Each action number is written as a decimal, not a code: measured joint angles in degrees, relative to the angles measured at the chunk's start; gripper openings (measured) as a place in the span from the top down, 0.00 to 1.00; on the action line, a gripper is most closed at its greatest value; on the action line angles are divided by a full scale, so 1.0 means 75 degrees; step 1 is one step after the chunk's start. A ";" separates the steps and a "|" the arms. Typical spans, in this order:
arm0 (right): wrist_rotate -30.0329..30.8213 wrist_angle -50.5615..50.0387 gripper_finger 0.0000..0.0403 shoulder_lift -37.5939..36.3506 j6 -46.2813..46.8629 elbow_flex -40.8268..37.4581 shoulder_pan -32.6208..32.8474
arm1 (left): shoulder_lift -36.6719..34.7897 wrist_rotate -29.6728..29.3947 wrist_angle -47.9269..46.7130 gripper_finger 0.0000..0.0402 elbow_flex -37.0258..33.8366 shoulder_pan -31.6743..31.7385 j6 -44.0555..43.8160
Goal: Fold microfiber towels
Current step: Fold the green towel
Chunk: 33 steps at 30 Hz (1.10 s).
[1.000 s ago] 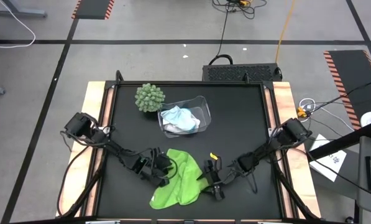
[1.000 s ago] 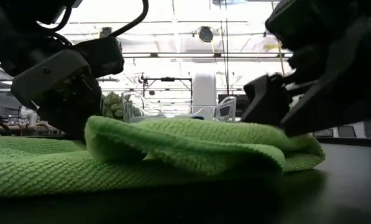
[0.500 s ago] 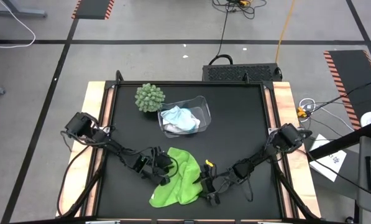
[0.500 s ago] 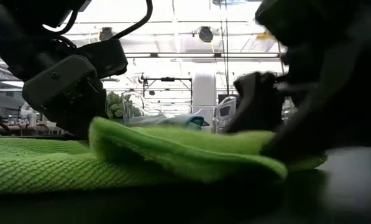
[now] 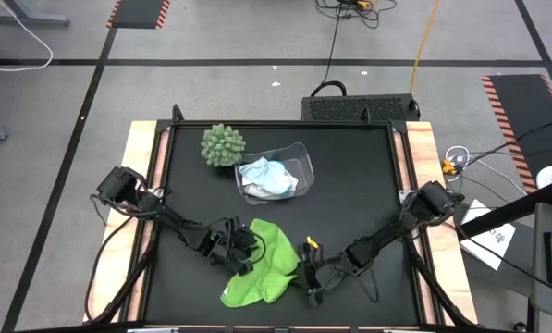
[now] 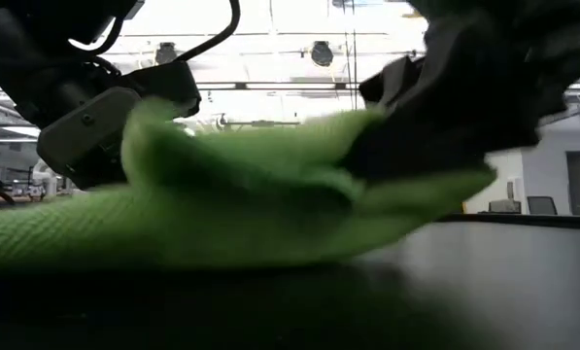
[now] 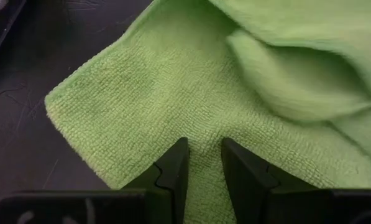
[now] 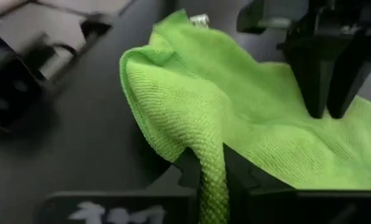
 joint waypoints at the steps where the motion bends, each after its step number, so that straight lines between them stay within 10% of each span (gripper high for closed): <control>1: 0.0010 -0.0080 0.95 -0.0102 0.0112 0.0001 0.0050 | 0.0000 -0.0003 -0.0008 0.75 0.0000 0.0000 -0.0003; 11: 0.1599 -0.1434 0.97 -0.0522 0.1667 -0.0001 0.0962 | -0.0006 -0.0044 -0.0134 0.75 0.0000 0.0000 -0.0012; 33: 0.0950 0.0718 0.70 -0.0575 0.1377 -0.1158 0.1343 | -0.0012 0.0134 -0.0175 0.75 0.0000 0.0003 0.0143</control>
